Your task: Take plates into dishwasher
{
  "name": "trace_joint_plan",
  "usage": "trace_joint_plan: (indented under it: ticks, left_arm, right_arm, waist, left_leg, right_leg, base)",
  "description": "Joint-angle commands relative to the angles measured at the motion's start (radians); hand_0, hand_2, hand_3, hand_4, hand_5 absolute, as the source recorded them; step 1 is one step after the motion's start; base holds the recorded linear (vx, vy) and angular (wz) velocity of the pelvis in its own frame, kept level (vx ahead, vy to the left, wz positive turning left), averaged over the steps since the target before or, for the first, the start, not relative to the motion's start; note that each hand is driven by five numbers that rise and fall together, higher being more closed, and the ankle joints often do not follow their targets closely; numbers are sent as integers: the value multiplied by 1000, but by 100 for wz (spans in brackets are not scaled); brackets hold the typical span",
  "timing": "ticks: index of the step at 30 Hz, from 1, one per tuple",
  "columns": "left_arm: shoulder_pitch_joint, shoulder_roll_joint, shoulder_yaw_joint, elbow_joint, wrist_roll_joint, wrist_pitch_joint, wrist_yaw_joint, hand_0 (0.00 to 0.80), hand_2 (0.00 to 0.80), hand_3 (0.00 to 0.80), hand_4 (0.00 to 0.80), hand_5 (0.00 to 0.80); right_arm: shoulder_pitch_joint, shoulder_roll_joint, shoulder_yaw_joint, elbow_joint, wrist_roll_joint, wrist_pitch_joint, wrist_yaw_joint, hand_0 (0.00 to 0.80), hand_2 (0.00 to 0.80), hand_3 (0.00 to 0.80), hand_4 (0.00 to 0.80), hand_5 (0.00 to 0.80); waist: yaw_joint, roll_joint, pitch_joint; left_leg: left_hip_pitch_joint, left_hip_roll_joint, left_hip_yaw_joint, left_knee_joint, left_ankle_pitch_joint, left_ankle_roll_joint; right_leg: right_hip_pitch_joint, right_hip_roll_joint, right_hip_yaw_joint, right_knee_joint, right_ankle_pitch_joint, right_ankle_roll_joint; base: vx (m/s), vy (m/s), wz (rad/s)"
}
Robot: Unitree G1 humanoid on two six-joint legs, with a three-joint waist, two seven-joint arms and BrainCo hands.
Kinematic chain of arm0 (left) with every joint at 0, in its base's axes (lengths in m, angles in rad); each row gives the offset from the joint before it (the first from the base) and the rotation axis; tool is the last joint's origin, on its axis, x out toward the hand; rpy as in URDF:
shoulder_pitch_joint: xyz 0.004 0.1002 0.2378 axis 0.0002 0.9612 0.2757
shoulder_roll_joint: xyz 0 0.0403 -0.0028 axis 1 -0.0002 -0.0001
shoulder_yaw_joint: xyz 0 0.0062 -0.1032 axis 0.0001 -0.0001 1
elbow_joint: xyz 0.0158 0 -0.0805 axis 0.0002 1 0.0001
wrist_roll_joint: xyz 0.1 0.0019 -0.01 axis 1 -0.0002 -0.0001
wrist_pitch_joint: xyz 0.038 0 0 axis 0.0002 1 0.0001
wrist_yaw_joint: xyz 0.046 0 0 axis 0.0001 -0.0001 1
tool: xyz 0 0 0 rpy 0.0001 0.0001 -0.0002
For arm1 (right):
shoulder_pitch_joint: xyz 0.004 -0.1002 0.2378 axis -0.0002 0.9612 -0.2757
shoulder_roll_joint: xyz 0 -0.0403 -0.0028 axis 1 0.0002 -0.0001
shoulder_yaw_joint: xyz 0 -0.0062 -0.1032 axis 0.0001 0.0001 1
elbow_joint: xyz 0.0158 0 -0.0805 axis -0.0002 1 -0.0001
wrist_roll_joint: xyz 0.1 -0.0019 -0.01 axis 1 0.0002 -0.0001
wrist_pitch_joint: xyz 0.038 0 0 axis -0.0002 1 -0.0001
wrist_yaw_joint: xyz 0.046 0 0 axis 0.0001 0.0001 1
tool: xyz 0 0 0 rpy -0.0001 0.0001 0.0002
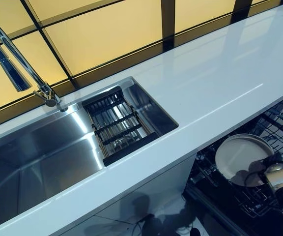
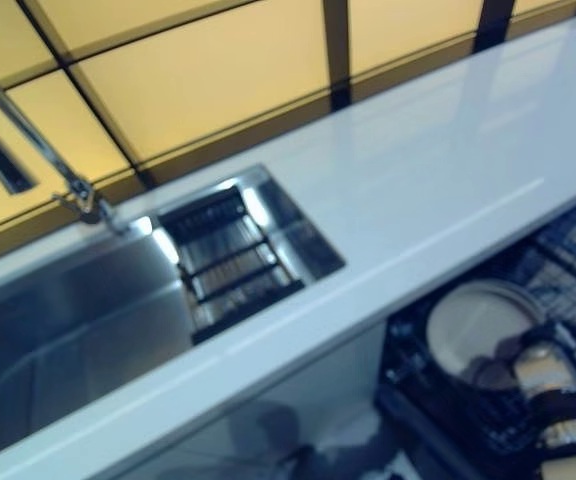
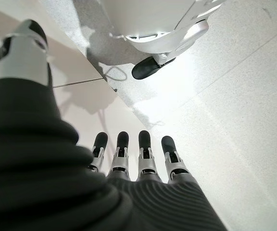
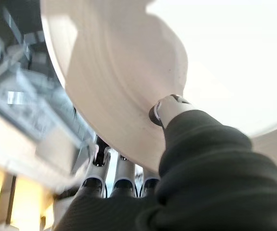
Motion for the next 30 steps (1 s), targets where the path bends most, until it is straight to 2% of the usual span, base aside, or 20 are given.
trace_joint_plan:
  ticks: [1, 6, 11, 23, 30]
  left_arm:
    - [-31, 42, -37, 57, -37, 5, 15, 0, 0, 0, 0, 0]
    - [-37, 39, -28, 66, -36, 5, 22, 0, 0, 0, 0, 0]
    - [-36, 27, -16, 82, -26, -4, 28, 0, 0, 0, 0, 0]
    - [-26, 19, -10, 47, -13, 2, 28, 0, 0, 0, 0, 0]
    - [-16, 22, -17, 39, -13, -6, 22, 0, 0, 0, 0, 0]
  right_arm:
    - [-20, -86, 2, 18, -45, -33, 32, 800, 800, 800, 800, 800]
    - [0, -88, 12, -16, -51, -31, 132, 800, 800, 800, 800, 800]
    - [16, -41, 35, -44, -69, -45, 188, 800, 800, 800, 800, 800]
    - [16, 62, 71, -94, -90, -25, 153, 800, 800, 800, 800, 800]
    - [-17, 61, 78, -54, -84, -29, 79, 800, 800, 800, 800, 800]
  waist:
    - [-12, -92, -24]
    - [-23, -106, -26]
    - [-24, -113, -28]
    - [-6, -99, -19]
    - [11, -86, -18]
  left_leg:
    - [-19, -15, -18, -2, 7, 16]
    - [-16, -9, -9, -2, 6, 15]
    - [-13, -5, -6, -2, 7, 13]
    - [-20, -14, -17, -2, 7, 18]
    - [-23, -21, -26, -2, 9, 20]
  right_leg:
    - [26, -27, 13, -1, -22, 45]
    - [22, -22, 23, -1, -21, 45]
    - [23, -20, 25, -1, -22, 43]
    - [25, -33, 9, -1, -20, 44]
    - [31, -39, -2, -1, -21, 44]
  base:
    - [-4, -9, -3]
    - [-2, -8, -4]
    - [0, -5, -6]
    - [-2, 0, -1]
    - [-2, 6, 2]
